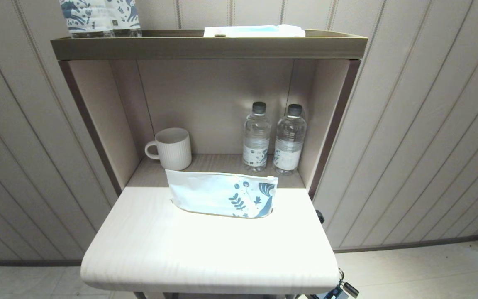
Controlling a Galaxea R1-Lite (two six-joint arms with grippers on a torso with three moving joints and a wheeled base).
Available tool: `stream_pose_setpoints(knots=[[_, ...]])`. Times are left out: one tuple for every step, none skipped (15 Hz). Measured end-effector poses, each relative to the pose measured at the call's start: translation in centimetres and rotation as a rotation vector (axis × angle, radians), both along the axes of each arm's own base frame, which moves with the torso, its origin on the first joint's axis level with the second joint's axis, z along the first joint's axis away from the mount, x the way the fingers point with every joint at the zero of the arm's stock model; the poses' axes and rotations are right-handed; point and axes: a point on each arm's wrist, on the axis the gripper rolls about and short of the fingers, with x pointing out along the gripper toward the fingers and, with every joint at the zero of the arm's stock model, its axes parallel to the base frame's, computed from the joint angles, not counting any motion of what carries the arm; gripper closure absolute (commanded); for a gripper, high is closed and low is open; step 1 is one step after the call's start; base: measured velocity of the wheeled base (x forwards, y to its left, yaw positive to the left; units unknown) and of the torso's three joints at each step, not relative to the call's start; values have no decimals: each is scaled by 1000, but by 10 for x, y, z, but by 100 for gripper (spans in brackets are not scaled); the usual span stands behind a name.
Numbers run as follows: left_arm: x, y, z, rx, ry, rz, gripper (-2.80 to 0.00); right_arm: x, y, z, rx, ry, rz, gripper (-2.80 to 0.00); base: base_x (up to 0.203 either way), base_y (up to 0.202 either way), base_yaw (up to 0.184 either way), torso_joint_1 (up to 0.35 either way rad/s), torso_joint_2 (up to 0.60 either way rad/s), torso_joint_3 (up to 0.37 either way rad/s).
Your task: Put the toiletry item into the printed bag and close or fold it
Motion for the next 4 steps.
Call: stream_pose_setpoints(knots=[[0, 0, 0, 0, 0, 0, 0, 0, 0, 0, 0, 0, 0, 0, 0, 0, 0, 0, 0, 0], [0, 0, 0, 0, 0, 0, 0, 0, 0, 0, 0, 0, 0, -280, 0, 0, 0, 0, 0, 0], [0, 0, 0, 0, 0, 0, 0, 0, 0, 0, 0, 0, 0, -280, 0, 0, 0, 0, 0, 0], [0, 0, 0, 0, 0, 0, 0, 0, 0, 0, -1, 0, 2, -280, 0, 0, 0, 0, 0, 0]])
